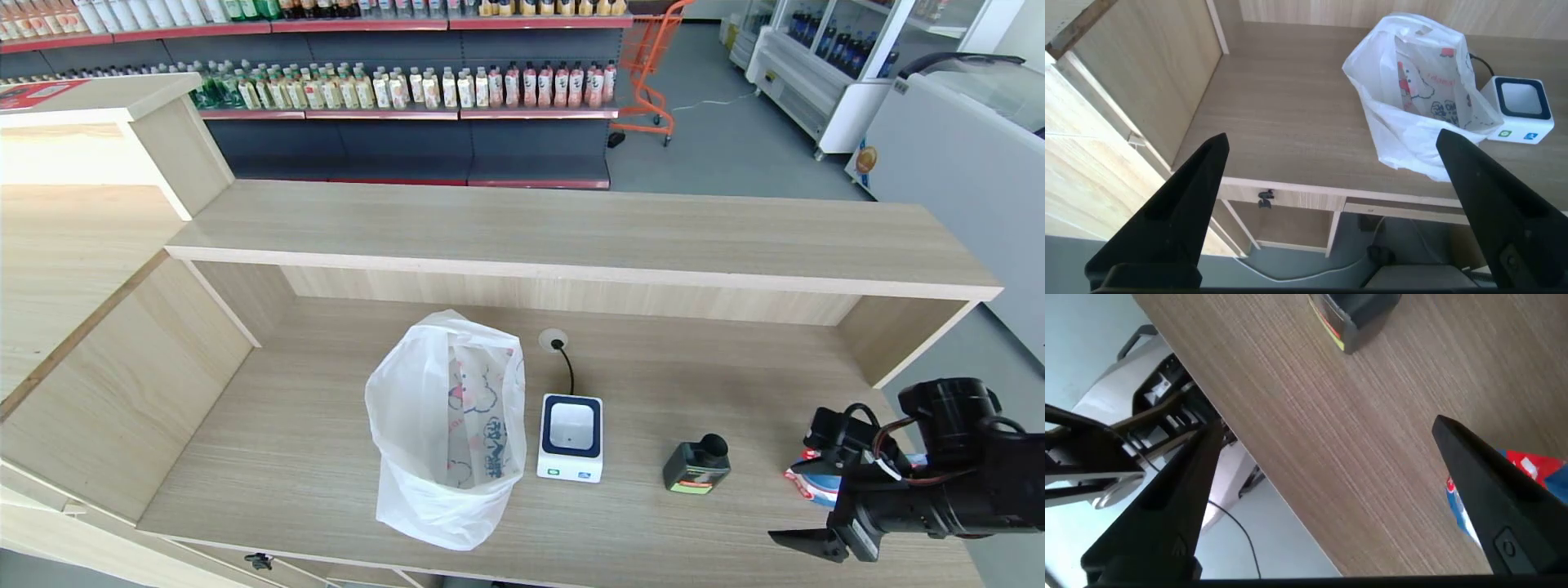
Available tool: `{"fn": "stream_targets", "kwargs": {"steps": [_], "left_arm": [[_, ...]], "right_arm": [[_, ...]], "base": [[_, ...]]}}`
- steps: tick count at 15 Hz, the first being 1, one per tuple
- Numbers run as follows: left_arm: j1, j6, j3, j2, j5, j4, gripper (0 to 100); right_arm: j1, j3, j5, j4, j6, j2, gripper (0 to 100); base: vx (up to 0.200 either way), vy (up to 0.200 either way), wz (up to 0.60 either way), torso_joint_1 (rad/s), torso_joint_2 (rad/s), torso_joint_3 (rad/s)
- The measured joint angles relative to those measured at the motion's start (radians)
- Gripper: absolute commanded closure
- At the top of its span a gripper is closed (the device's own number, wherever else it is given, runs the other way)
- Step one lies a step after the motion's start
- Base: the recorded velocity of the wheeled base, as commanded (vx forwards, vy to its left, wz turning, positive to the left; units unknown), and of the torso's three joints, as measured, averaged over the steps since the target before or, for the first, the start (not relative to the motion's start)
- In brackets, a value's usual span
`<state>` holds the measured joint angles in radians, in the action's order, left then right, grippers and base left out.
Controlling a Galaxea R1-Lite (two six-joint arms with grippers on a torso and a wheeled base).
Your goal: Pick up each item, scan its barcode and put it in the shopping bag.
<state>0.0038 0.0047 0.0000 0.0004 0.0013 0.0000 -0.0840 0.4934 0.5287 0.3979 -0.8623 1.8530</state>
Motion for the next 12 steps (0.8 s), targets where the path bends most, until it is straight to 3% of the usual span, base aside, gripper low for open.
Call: {"fn": "stream_targets", "kwargs": {"steps": [2,3,12], "left_arm": [[0.0,0.0,0.0,0.0,0.0,0.0,0],[0.0,0.0,0.0,0.0,0.0,0.0,0],[0.0,0.0,0.0,0.0,0.0,0.0,0]], "right_arm": [[0.028,0.015,0.004,0.09,0.001,0.061,0],[0.041,0.022,0.007,0.1,0.002,0.085,100],[0.1,0.044,0.055,0.148,0.005,0.144,100]], "base": [[0.0,0.0,0.0,0.0,0.0,0.0],[0.0,0.0,0.0,0.0,0.0,0.0],[0.0,0.0,0.0,0.0,0.0,0.0]]}}
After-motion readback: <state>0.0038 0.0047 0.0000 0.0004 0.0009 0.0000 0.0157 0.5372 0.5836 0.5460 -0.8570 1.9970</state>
